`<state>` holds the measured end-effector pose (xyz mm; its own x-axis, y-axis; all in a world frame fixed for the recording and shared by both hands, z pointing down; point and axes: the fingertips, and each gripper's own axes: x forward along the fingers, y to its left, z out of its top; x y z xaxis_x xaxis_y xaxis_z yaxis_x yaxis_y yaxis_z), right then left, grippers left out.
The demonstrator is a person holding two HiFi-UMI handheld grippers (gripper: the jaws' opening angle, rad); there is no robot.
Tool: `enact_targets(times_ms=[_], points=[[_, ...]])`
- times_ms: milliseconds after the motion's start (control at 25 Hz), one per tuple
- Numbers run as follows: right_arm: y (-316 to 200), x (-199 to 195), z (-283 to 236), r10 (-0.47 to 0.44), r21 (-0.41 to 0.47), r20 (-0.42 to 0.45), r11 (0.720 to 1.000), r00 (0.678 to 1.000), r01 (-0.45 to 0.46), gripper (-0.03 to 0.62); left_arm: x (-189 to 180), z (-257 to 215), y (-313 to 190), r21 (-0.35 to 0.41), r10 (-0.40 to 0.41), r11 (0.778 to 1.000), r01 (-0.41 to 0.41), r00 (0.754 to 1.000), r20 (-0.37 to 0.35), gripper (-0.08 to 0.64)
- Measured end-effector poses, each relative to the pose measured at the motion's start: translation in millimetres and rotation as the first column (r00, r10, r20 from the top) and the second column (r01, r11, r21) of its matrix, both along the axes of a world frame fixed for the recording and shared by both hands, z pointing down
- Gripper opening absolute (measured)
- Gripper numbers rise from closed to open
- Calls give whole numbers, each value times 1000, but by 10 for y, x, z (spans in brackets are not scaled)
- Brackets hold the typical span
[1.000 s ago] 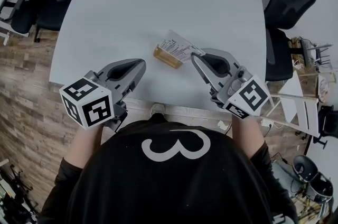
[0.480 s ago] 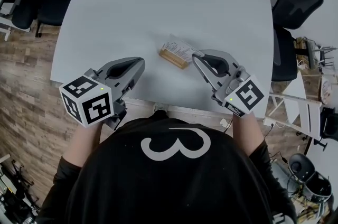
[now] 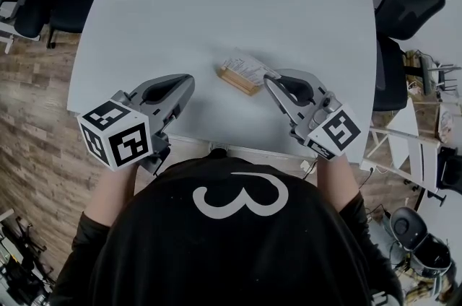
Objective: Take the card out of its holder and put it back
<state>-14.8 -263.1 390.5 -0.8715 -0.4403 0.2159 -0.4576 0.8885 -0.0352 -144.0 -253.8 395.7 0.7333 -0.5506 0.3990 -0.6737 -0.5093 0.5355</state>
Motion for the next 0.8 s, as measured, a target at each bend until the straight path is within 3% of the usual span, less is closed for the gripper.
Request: enact_targets(times_ms=[800], points=[[-32,-49,198,-12,-31,-36,999,999,11,20,28,74,-13,-19,8,1000,-8,1000,1,11]])
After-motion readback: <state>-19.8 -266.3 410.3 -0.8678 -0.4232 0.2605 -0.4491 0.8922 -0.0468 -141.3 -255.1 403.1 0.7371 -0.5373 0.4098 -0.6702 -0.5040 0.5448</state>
